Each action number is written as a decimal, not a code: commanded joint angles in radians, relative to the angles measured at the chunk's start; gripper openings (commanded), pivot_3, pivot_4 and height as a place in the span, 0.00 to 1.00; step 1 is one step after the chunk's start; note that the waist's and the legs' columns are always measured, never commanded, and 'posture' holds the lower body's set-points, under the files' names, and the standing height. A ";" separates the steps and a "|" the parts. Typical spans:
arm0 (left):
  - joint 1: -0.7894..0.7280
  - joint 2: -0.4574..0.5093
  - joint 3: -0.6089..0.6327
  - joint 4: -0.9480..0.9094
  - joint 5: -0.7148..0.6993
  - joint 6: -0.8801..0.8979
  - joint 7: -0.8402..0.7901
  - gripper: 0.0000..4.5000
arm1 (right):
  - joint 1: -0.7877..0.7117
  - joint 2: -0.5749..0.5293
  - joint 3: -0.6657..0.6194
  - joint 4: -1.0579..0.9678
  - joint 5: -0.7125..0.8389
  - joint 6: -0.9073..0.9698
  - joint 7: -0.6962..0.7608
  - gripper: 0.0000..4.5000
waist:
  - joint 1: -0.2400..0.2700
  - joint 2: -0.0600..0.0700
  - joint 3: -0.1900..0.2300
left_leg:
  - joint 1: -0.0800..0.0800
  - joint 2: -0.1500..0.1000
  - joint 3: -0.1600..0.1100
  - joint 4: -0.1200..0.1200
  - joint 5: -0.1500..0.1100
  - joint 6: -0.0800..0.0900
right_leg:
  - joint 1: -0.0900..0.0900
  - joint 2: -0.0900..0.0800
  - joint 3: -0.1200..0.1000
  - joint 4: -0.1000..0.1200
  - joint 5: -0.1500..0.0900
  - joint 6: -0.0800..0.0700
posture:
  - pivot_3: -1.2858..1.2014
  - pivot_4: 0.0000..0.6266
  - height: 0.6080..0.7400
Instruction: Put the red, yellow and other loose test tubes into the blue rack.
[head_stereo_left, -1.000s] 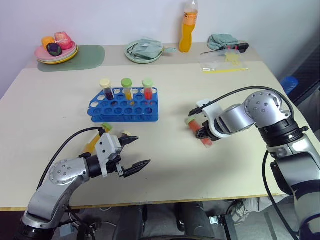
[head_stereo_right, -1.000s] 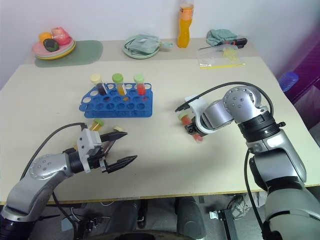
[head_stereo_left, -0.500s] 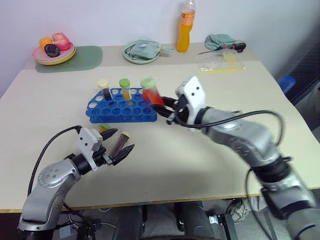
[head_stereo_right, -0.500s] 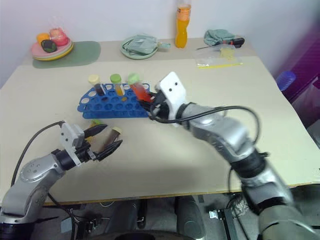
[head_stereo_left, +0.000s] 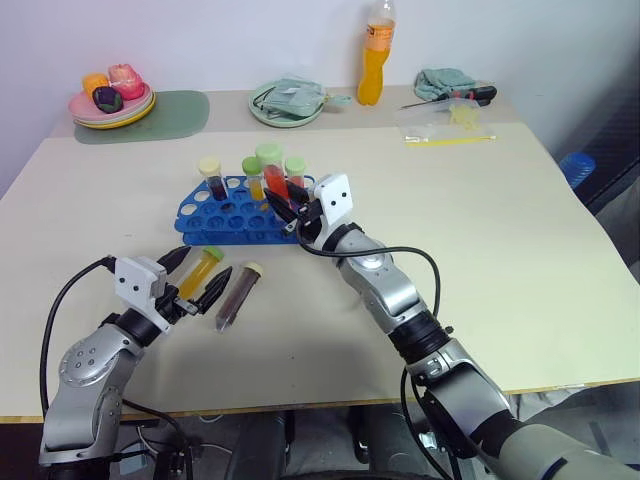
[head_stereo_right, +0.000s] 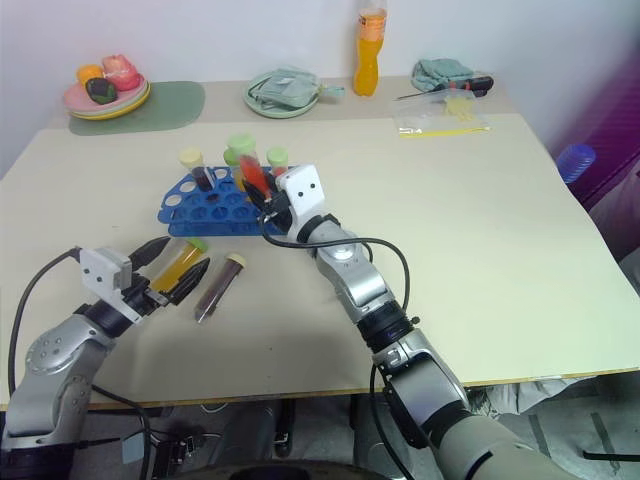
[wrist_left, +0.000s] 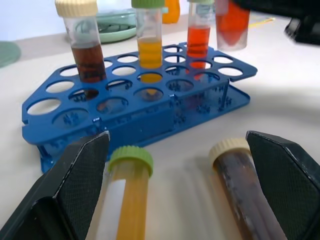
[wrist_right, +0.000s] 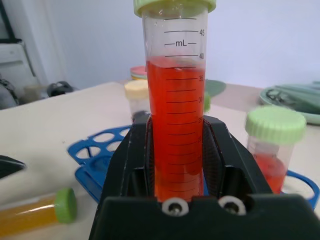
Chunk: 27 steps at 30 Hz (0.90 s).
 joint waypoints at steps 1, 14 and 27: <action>-0.005 0.002 0.014 -0.047 -0.005 -0.009 0.014 1.00 | -0.011 0.027 -0.046 0.040 -0.041 -0.055 0.000 0.19 | -0.001 0.000 0.000 | 0.000 0.000 0.000 0.000 0.000 0.000 | 0.000 0.000 0.000 0.000 0.000 0.000 | 0.52 0.24 1.00; -0.046 0.005 0.005 -0.004 0.004 -0.025 0.004 1.00 | -0.004 0.067 -0.097 0.134 -0.124 -0.094 0.038 0.19 | -0.004 0.000 0.000 | 0.000 0.000 0.000 0.000 0.000 0.000 | 0.000 0.000 0.000 0.000 0.000 0.000 | 0.52 0.24 1.00; -0.053 0.005 -0.009 -0.033 -0.001 -0.004 0.022 1.00 | -0.017 0.093 -0.141 0.232 -0.177 -0.160 0.019 0.19 | -0.004 0.000 0.000 | 0.002 0.000 0.000 -0.001 0.000 -0.001 | 0.000 0.000 0.000 0.001 0.000 0.000 | 0.52 0.24 1.00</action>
